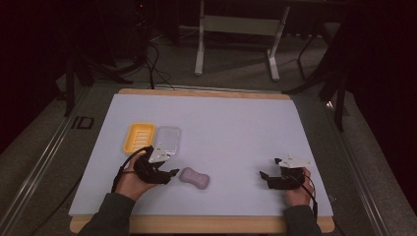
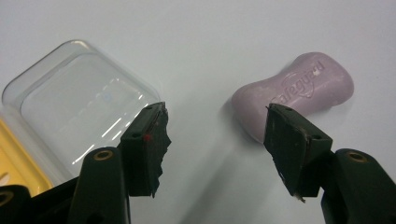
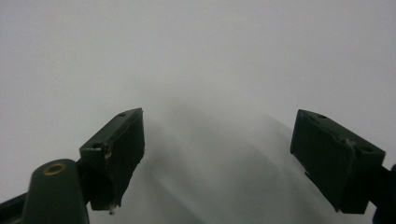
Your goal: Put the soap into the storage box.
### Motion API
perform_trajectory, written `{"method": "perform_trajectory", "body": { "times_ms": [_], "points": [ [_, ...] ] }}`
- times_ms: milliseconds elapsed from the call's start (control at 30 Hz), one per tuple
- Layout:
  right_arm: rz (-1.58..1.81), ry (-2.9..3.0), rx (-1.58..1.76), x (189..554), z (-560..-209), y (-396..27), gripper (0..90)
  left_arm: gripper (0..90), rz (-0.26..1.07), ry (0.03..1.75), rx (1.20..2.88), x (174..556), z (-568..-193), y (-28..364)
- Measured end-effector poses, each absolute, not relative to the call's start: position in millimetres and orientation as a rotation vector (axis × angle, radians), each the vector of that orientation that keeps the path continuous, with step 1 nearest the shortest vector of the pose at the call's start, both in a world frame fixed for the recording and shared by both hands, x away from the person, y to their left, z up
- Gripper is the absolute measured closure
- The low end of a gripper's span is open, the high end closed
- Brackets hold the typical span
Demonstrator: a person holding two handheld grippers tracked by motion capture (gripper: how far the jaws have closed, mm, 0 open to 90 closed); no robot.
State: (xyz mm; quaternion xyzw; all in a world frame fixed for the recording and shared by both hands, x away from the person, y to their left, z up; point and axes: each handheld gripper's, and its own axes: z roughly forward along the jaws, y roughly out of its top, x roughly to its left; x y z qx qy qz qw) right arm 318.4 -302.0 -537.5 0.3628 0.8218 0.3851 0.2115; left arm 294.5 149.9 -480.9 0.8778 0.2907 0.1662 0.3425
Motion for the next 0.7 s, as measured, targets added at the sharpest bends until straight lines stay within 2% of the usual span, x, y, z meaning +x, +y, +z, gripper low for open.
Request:
{"method": "perform_trajectory", "body": {
  "times_ms": [700],
  "points": [
    [1.072, 2.284, 1.013, 318.3, -537.4, -302.1, 17.4, 39.6, 0.343, 0.646, 2.325, 303.0, -471.9, 135.5]
  ]
}}
